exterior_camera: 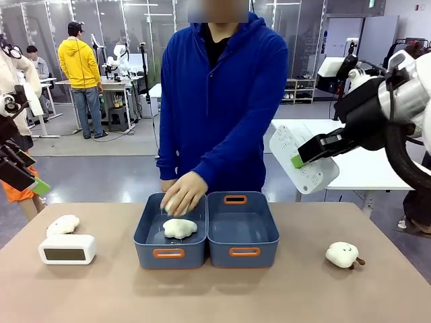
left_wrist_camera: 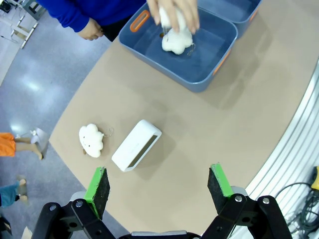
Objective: Sort the digital clocks into the basket.
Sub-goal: Pick up the Digital clock from the table and place it into the empty Plastic storage basket.
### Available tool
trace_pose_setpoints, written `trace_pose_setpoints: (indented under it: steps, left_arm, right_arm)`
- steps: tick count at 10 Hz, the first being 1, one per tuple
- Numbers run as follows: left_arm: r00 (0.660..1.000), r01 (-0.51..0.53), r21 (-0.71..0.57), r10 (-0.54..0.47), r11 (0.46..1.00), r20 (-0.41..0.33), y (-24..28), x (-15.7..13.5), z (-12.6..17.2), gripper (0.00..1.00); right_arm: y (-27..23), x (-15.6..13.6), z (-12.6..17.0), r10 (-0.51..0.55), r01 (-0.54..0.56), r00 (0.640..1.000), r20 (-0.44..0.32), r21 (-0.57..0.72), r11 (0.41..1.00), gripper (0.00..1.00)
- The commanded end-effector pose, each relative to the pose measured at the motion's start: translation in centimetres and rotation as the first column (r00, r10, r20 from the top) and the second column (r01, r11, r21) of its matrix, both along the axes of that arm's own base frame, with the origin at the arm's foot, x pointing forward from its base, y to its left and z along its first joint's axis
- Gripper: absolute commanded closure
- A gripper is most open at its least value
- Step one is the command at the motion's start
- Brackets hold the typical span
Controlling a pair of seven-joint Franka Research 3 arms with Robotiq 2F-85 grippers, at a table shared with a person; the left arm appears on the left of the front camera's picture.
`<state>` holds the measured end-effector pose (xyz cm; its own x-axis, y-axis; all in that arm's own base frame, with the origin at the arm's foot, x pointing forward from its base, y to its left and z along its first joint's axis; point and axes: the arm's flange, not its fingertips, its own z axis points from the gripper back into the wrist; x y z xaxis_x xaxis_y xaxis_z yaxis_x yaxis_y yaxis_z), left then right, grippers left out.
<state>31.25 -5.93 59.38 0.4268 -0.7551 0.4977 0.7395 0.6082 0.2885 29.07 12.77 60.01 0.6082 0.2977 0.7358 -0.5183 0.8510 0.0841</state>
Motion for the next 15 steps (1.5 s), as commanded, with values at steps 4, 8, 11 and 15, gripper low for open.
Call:
trace_pose_setpoints:
  steps: [4,8,11,15]
  left_arm:
    - [1.000,-0.001,0.017,0.002,1.000,-0.008,-0.1,0.0,0.3,0.00]
    - [1.000,-0.001,0.017,0.002,1.000,-0.008,-0.1,0.0,0.3,0.00]
    - [1.000,-0.001,0.017,0.002,1.000,-0.008,-0.1,0.0,0.3,0.00]
    - [1.000,-0.001,0.017,0.002,1.000,-0.008,-0.1,0.0,0.3,0.00]
  right_arm:
    - [0.1,0.0,-3.8,0.038,-0.038,0.999,-0.027,-0.030,0.999,0.52]
    - [1.7,1.4,-4.5,0.056,-0.061,0.996,-0.065,-0.070,0.996,0.52]
    - [5.9,7.8,-8.1,0.075,-0.096,0.988,-0.138,-0.155,0.983,0.52]
    - [11.3,15.8,-14.1,0.084,-0.132,0.977,-0.196,-0.243,0.961,0.52]
